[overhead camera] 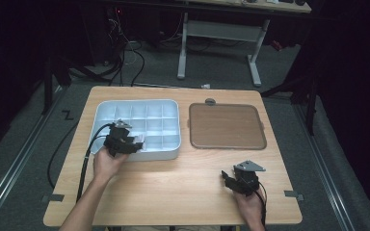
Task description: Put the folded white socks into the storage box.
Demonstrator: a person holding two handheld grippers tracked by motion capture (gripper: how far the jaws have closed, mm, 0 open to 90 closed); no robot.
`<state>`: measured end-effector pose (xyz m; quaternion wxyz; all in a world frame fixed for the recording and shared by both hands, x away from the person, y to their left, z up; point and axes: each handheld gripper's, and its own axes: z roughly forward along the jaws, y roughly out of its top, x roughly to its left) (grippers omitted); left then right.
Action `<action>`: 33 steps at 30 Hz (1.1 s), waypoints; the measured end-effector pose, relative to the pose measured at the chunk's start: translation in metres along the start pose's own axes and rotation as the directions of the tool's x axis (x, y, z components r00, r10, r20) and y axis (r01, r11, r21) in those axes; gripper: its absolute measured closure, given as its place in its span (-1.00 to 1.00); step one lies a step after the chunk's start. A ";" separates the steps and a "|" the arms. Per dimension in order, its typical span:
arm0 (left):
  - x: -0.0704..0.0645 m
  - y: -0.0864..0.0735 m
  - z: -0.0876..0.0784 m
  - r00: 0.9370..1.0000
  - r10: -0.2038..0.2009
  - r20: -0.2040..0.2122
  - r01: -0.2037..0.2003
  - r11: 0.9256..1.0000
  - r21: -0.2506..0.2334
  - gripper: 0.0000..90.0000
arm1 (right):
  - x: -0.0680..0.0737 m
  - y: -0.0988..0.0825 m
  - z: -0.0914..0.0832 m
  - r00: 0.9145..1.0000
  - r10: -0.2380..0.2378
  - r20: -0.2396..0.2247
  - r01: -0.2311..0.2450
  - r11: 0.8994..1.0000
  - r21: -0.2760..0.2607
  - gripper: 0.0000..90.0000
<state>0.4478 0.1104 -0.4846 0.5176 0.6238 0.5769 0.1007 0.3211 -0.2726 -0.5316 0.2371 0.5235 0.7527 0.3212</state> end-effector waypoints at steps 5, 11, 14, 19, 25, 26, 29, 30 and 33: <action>-0.001 0.001 -0.002 1.000 -0.001 -0.002 0.001 1.000 -0.029 0.10 | 0.000 0.000 0.000 1.000 -0.002 -0.001 0.002 1.000 0.000 -0.03; 0.001 0.010 -0.013 1.000 -0.028 0.004 0.029 0.995 -0.095 0.11 | 0.000 0.000 0.000 1.000 -0.001 -0.001 0.001 1.000 0.000 -0.03; 0.000 0.013 -0.019 0.999 -0.035 0.009 0.036 0.992 -0.125 0.10 | 0.000 0.000 0.000 1.000 -0.003 -0.002 0.003 1.000 0.000 -0.03; -0.003 0.016 -0.027 0.999 -0.030 0.011 0.031 0.988 -0.150 0.08 | 0.000 0.000 0.000 1.000 -0.003 -0.001 0.003 1.000 0.000 -0.03; -0.003 0.023 -0.040 0.998 -0.057 0.001 0.056 0.981 -0.188 0.04 | 0.000 0.000 0.000 1.000 -0.003 -0.002 0.003 1.000 0.000 -0.03; -0.003 0.024 -0.043 0.998 -0.061 0.003 0.060 0.979 -0.195 0.02 | 0.000 0.000 0.000 1.000 -0.003 -0.002 0.003 1.000 0.000 -0.03; -0.004 0.027 -0.049 0.997 -0.076 0.012 0.077 0.975 -0.209 0.01 | 0.000 0.000 0.000 1.000 -0.002 -0.001 0.002 1.000 0.000 -0.03; -0.004 0.027 -0.051 0.997 -0.077 0.015 0.079 0.974 -0.210 0.01 | 0.000 0.000 0.000 1.000 -0.003 -0.001 0.003 1.000 0.000 -0.03; -0.005 0.029 -0.057 0.996 -0.085 0.028 0.089 0.972 -0.217 0.01 | 0.000 0.000 0.000 1.000 -0.003 -0.001 0.003 1.000 0.000 -0.03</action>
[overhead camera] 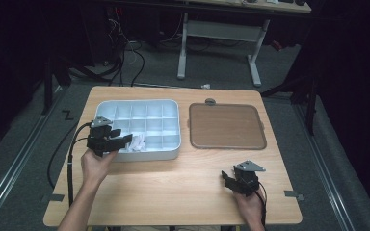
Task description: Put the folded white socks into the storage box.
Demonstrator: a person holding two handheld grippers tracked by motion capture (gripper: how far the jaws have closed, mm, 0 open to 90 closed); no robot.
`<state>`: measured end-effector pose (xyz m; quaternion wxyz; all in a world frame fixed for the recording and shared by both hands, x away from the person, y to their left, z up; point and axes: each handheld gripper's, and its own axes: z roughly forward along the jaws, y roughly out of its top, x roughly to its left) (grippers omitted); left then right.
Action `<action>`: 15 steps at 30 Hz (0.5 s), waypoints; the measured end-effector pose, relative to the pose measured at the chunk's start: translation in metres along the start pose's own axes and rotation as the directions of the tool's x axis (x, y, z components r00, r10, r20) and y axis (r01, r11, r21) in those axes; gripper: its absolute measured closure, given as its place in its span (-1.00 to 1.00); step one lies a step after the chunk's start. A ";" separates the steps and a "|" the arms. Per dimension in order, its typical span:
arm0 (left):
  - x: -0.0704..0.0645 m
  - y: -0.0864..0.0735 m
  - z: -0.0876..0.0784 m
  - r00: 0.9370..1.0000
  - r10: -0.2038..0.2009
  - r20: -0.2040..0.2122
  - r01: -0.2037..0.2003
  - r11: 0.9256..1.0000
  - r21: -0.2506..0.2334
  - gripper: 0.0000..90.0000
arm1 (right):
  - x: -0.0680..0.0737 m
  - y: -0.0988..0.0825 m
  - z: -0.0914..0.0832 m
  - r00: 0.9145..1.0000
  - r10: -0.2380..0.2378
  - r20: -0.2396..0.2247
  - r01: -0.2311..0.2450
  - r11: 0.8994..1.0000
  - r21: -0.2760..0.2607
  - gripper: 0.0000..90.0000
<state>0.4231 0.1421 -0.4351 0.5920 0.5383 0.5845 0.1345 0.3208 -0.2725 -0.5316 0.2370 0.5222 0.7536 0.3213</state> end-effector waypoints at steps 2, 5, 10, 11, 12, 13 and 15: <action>0.000 0.001 -0.003 1.000 -0.003 0.005 0.003 1.000 -0.005 0.01 | 0.000 0.000 0.000 1.000 0.000 0.000 0.000 1.000 0.000 -0.03; 0.001 0.003 -0.008 1.000 -0.003 0.008 0.003 1.000 -0.005 0.00 | 0.000 0.000 0.000 1.000 0.000 0.000 0.000 1.000 0.000 -0.03; 0.004 0.006 -0.016 0.999 -0.025 0.019 0.026 1.000 -0.010 -0.01 | 0.000 0.000 0.000 1.000 0.000 0.001 0.000 1.000 0.000 -0.03; 0.006 0.006 -0.021 0.999 -0.034 0.021 0.034 0.999 -0.019 -0.01 | 0.000 0.000 0.000 1.000 0.000 0.001 0.000 1.000 0.000 -0.03; 0.007 0.006 -0.023 0.999 -0.038 0.020 0.039 0.999 -0.024 -0.01 | 0.000 0.000 0.000 1.000 0.000 0.001 0.000 1.000 0.000 -0.03; 0.009 0.007 -0.025 0.999 -0.038 0.021 0.038 0.999 -0.024 -0.01 | 0.000 0.000 0.000 1.000 -0.001 0.001 0.001 1.000 -0.001 -0.03; 0.010 0.007 -0.029 0.999 -0.047 0.024 0.048 0.998 -0.031 -0.01 | 0.000 0.000 0.000 1.000 -0.001 0.001 0.001 1.000 -0.001 -0.03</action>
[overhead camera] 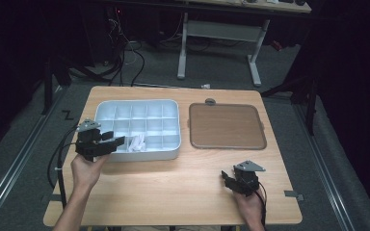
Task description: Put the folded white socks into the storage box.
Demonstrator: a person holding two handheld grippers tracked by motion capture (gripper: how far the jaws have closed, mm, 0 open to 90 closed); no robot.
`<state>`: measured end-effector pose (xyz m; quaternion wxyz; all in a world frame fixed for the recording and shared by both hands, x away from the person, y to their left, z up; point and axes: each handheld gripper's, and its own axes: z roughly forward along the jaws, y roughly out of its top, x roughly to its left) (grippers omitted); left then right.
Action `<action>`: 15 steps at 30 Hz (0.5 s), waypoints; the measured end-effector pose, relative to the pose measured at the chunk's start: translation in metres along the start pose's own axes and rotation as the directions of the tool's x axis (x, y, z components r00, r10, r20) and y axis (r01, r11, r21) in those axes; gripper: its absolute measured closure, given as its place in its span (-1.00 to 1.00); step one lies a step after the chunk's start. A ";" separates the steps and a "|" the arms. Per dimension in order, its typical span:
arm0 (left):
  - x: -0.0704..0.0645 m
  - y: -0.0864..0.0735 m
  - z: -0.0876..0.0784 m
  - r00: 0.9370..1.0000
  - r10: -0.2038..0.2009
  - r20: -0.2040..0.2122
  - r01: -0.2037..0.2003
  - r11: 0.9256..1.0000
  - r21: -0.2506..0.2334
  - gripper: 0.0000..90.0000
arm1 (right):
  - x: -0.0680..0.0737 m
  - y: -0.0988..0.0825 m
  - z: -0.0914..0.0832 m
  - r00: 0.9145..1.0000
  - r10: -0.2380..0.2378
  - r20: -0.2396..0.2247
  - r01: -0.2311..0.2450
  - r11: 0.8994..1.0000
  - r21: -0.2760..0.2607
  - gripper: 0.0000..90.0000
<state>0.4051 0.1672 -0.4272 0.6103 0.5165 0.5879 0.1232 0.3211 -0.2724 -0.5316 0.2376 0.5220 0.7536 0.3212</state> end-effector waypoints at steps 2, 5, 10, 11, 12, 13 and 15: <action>0.001 0.000 -0.004 1.000 0.002 -0.003 -0.002 1.000 -0.006 -0.02 | 0.000 0.000 0.000 1.000 0.000 0.000 0.000 1.000 0.000 -0.03; 0.002 0.000 -0.010 1.000 0.019 -0.001 -0.019 1.000 -0.015 -0.03 | 0.000 0.000 0.000 1.000 0.004 0.001 -0.004 1.000 0.001 -0.03; 0.004 0.000 -0.020 1.000 0.009 0.007 -0.008 1.000 -0.029 -0.03 | 0.000 0.000 0.000 1.000 0.001 0.001 -0.001 1.000 0.000 -0.03; 0.004 0.000 -0.021 1.000 0.005 0.010 -0.005 1.000 -0.030 -0.03 | 0.000 0.000 0.000 1.000 0.004 0.001 -0.004 1.000 0.001 -0.03; 0.004 0.000 -0.022 1.000 0.003 0.010 -0.003 0.999 -0.032 -0.04 | 0.000 0.000 0.000 1.000 0.004 0.001 -0.004 1.000 0.001 -0.03; 0.005 0.000 -0.024 1.000 0.003 0.012 -0.002 0.999 -0.032 -0.04 | 0.000 0.000 0.000 1.000 0.001 0.001 -0.001 1.000 0.000 -0.03; 0.005 0.000 -0.027 1.000 0.003 0.015 -0.003 0.999 -0.035 -0.05 | 0.000 0.000 0.000 1.000 0.004 0.001 -0.004 1.000 0.001 -0.03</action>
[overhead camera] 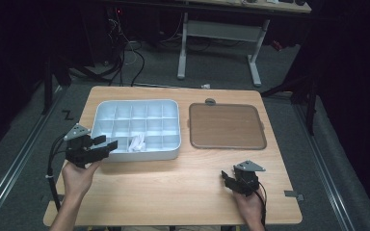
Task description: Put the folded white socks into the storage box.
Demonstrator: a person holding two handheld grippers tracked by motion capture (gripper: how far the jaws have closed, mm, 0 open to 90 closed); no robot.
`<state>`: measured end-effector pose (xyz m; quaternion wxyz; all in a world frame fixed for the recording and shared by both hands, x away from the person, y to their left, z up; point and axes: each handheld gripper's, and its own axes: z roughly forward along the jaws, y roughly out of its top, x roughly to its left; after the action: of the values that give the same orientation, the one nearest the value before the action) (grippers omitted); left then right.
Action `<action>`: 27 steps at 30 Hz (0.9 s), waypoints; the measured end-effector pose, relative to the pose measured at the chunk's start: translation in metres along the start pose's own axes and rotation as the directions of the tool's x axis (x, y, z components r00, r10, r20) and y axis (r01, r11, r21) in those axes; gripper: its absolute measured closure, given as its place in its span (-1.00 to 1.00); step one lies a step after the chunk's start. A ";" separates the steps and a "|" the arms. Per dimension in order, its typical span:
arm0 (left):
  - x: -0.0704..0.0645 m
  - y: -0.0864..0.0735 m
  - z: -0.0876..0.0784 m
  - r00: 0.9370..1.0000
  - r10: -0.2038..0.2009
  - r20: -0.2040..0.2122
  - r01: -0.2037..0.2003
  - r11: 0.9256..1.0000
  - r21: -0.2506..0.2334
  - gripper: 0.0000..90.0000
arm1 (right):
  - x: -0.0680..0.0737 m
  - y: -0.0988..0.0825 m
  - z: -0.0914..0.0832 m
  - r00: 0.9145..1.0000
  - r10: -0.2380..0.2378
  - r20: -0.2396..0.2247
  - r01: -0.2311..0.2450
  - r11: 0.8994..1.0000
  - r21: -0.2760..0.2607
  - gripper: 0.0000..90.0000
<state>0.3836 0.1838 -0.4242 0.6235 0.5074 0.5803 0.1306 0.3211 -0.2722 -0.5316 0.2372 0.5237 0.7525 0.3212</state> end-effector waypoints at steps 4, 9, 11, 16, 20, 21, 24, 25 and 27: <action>-0.001 -0.003 -0.004 1.000 0.019 -0.004 -0.019 1.000 -0.007 -0.06 | 0.000 0.000 0.000 1.000 0.001 0.000 -0.001 1.000 0.000 -0.03; -0.001 -0.006 -0.008 1.000 0.017 -0.001 -0.017 1.000 -0.007 -0.08 | 0.000 0.000 0.000 1.000 0.000 0.000 0.000 1.000 0.000 -0.03; 0.000 -0.007 -0.009 1.000 0.011 0.002 -0.011 1.000 -0.002 -0.09 | 0.000 0.000 0.000 1.000 0.001 0.000 -0.001 1.000 0.000 -0.03; 0.001 -0.011 -0.012 1.000 -0.007 0.008 0.007 1.000 -0.002 -0.12 | 0.000 0.000 0.000 1.000 -0.002 0.000 0.002 1.000 -0.001 -0.03; 0.002 -0.013 -0.015 1.000 -0.014 0.016 0.014 1.000 -0.003 -0.13 | 0.000 0.000 0.000 1.000 0.000 0.000 0.000 1.000 0.000 -0.03; 0.002 -0.013 -0.015 1.000 -0.016 0.018 0.016 1.000 -0.003 -0.14 | 0.000 0.000 0.000 1.000 0.000 0.000 0.000 1.000 0.000 -0.03; 0.003 -0.015 -0.016 1.000 -0.020 0.019 0.020 1.000 -0.001 -0.14 | 0.000 0.000 0.000 1.000 0.000 0.000 0.000 1.000 0.000 -0.03; 0.003 -0.016 -0.016 1.000 -0.021 0.020 0.021 1.000 0.000 -0.14 | 0.000 0.000 0.000 1.000 0.000 0.000 0.000 1.000 0.000 -0.03; 0.004 -0.017 -0.017 1.000 -0.024 0.020 0.024 1.000 0.003 -0.14 | 0.000 0.000 0.000 1.000 0.001 0.000 -0.001 1.000 0.000 -0.03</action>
<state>0.3627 0.1873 -0.4371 0.6302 0.5024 0.5802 0.1172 0.3210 -0.2721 -0.5316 0.2372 0.5239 0.7524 0.3211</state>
